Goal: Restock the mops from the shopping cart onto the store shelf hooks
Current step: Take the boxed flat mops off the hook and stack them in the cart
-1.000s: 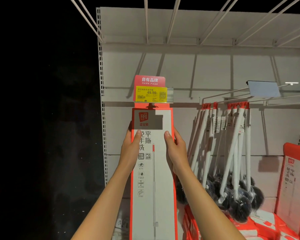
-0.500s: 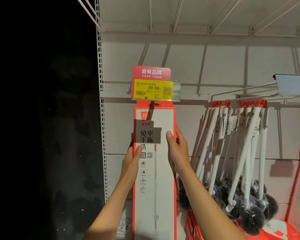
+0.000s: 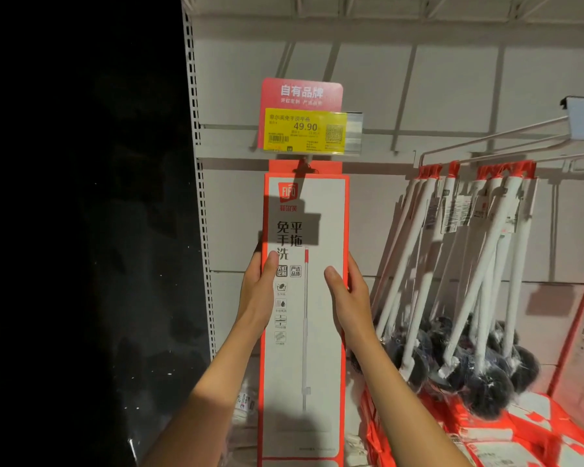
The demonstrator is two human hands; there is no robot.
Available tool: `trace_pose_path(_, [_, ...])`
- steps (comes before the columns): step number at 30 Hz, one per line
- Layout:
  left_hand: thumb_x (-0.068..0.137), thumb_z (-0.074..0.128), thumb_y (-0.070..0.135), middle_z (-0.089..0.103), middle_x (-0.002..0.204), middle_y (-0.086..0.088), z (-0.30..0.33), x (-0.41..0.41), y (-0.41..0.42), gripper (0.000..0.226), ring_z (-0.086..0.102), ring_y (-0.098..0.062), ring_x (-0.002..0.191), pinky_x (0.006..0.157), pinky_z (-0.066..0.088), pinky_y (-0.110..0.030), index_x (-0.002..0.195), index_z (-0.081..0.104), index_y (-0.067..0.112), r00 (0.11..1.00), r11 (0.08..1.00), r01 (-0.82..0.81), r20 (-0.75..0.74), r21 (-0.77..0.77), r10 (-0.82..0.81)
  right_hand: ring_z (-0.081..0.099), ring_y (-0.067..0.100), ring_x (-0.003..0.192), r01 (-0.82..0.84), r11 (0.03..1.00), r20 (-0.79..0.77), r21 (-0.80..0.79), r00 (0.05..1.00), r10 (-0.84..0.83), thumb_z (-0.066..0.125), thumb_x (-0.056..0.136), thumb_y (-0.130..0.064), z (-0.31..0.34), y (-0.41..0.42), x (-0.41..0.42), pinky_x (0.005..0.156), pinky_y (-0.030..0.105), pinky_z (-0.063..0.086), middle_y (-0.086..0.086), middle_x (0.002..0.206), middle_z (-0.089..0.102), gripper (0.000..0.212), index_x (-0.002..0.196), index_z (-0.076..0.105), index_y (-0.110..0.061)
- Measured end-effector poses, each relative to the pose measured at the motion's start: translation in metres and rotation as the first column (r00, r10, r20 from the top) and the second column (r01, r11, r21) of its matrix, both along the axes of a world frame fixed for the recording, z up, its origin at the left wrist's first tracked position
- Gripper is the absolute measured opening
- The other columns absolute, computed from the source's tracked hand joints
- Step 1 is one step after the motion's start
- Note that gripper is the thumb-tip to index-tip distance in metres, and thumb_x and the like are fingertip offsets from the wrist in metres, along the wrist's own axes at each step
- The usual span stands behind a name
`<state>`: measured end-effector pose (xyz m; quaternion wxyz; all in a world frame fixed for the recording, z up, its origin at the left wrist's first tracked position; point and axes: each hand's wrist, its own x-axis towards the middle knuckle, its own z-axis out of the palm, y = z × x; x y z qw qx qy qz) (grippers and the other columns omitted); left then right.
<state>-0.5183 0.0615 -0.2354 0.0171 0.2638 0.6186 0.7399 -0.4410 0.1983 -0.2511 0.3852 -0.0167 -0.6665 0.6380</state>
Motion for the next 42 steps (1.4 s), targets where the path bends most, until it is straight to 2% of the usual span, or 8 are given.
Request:
trace_pose_path(7, [0.103,0.044,0.053,0.074,0.098,-0.002,0.009,-0.004,0.007,0.04,0.072,-0.019,0.091,0.08,0.056,-0.036,0.111,0.059,0.018,0.995,0.999,-0.039,0.089,-0.024,0.041,0.067,0.007,0.111,-0.006,1.0,-0.017,-0.025,1.0,0.006,0.056,0.102,-0.021,0.012,0.004,-0.003,0.084,0.022,0.057,-0.005,0.131,0.066,0.047,0.148,0.047,-0.024])
trace_pose_path(13, [0.087,0.049,0.063,0.07,0.089,-0.011,0.013,-0.025,0.014,0.058,0.067,-0.024,0.076,0.066,0.048,-0.034,0.107,0.06,0.01,0.984,0.993,-0.071,0.158,-0.097,0.086,0.068,0.004,0.106,-0.012,0.999,-0.008,-0.03,1.0,0.012,0.056,0.102,-0.022,0.021,0.009,-0.015,0.078,0.018,0.056,-0.006,0.13,0.066,0.048,0.149,0.045,-0.026])
trace_pose_path(15, [0.083,0.05,0.067,0.073,0.097,-0.017,0.012,-0.029,0.017,0.061,0.07,-0.031,0.083,0.072,0.051,-0.038,0.109,0.063,0.013,0.984,0.992,-0.071,0.156,-0.1,0.086,0.068,0.004,0.108,-0.003,1.0,-0.006,-0.024,1.0,0.003,0.056,0.102,-0.022,0.02,0.011,-0.019,0.084,0.022,0.058,-0.008,0.131,0.066,0.049,0.149,0.044,-0.027])
trace_pose_path(19, [0.103,0.046,0.049,0.074,0.098,-0.019,0.013,-0.03,0.02,0.034,0.07,-0.041,0.092,0.081,0.055,-0.048,0.098,0.067,0.023,0.993,0.997,-0.064,0.097,-0.05,0.068,0.066,0.005,0.114,0.005,1.0,-0.008,-0.023,1.0,-0.005,0.057,0.101,-0.024,0.014,0.016,-0.028,0.092,0.026,0.056,-0.011,0.133,0.064,0.051,0.15,0.044,-0.03])
trace_pose_path(24, [0.104,0.045,0.045,0.073,0.094,-0.019,0.002,-0.04,0.022,0.034,0.069,-0.035,0.086,0.076,0.053,-0.043,0.096,0.065,0.019,0.988,0.993,-0.091,0.115,-0.074,0.099,0.059,0.011,0.125,0.023,0.999,0.005,0.023,1.0,-0.023,0.06,0.098,-0.033,0.002,0.02,-0.038,0.104,0.038,0.051,-0.009,0.14,0.06,0.056,0.15,0.042,-0.03])
trace_pose_path(29, [0.091,0.049,0.061,0.07,0.083,-0.009,-0.009,-0.048,0.023,0.058,0.068,-0.025,0.08,0.068,0.049,-0.034,0.105,0.062,0.006,0.986,0.99,-0.102,0.123,-0.1,0.114,0.054,0.008,0.131,0.021,0.999,0.012,0.04,1.0,-0.021,0.06,0.094,-0.039,-0.005,0.024,-0.043,0.105,0.029,0.049,-0.009,0.147,0.053,0.063,0.152,0.039,-0.029])
trace_pose_path(37, [0.104,0.046,0.043,0.068,0.088,-0.011,-0.02,-0.052,0.03,0.044,0.068,-0.025,0.083,0.068,0.049,-0.032,0.106,0.058,0.001,0.978,0.982,-0.123,0.149,-0.147,0.145,0.046,0.004,0.136,0.022,0.996,0.081,0.089,0.996,-0.029,0.054,0.103,-0.026,-0.018,0.033,-0.05,0.102,0.012,0.044,-0.01,0.154,0.044,0.058,0.156,0.031,-0.031])
trace_pose_path(42, [0.099,0.047,0.054,0.071,0.093,-0.017,-0.024,-0.054,0.034,0.052,0.07,-0.035,0.092,0.078,0.055,-0.045,0.107,0.061,0.005,0.979,0.979,-0.126,0.139,-0.161,0.149,0.041,0.006,0.141,0.006,0.993,0.111,0.114,0.994,-0.019,0.054,0.103,-0.032,-0.02,0.036,-0.052,0.114,0.03,0.039,-0.014,0.157,0.039,0.06,0.156,0.027,-0.035])
